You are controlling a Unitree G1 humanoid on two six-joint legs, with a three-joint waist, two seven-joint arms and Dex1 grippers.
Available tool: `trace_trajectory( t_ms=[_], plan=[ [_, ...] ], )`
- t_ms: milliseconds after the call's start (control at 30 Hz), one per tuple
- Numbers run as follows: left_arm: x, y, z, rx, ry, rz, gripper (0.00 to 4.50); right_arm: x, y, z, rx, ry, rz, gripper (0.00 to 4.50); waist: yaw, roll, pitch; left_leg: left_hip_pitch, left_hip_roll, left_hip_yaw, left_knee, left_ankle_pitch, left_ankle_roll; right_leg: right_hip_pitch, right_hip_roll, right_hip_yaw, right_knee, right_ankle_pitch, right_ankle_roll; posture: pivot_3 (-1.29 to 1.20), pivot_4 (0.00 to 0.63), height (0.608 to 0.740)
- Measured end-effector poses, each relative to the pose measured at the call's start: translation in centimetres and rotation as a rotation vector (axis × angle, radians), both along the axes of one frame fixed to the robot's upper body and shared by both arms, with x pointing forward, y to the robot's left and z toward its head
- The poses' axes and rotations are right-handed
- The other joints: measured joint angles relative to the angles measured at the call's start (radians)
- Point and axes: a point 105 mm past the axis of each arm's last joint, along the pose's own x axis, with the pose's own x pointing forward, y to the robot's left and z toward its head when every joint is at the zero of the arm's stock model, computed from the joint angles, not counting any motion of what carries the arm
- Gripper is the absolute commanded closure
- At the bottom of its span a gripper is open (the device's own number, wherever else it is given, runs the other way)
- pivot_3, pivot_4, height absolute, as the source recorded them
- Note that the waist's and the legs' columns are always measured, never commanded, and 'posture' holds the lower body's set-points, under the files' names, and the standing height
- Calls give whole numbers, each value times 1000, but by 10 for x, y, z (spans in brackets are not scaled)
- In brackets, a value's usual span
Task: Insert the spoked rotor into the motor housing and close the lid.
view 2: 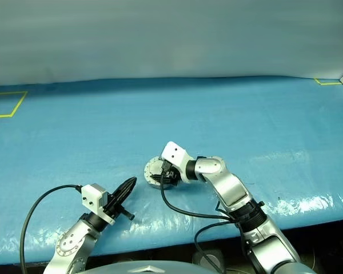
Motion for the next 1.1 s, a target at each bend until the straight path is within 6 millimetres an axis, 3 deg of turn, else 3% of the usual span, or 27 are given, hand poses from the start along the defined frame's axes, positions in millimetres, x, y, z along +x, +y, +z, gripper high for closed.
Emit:
trace_trajectory(
  t_ms=[200, 633, 1100],
  plan=[
    [-1, -1, -1, 4, 4, -5, 4500, 1, -1, 5, 30, 91, -53, 1458, 0, 0, 0, -1, -1, 0, 0, 0, 0, -1, -1, 0, 0, 0, 0, 0, 150, 740],
    [-4, -3, -8, 3, 29, -10, 4500, -2, 3, 3, 7, -6, -37, 1458, -3, 0, 0, 0, 0, 1, 0, -2, -1, -1, -1, 0, -1, 0, 0, 0, 150, 740],
    [-6, -5, -17, 0, 46, -26, 4500, -7, 3, 4, 91, 107, -117, 1458, 0, -1, 1, -2, 0, 1, -1, -6, 0, -2, -1, 0, -1, -1, -2, 0, 150, 740]
  ],
)
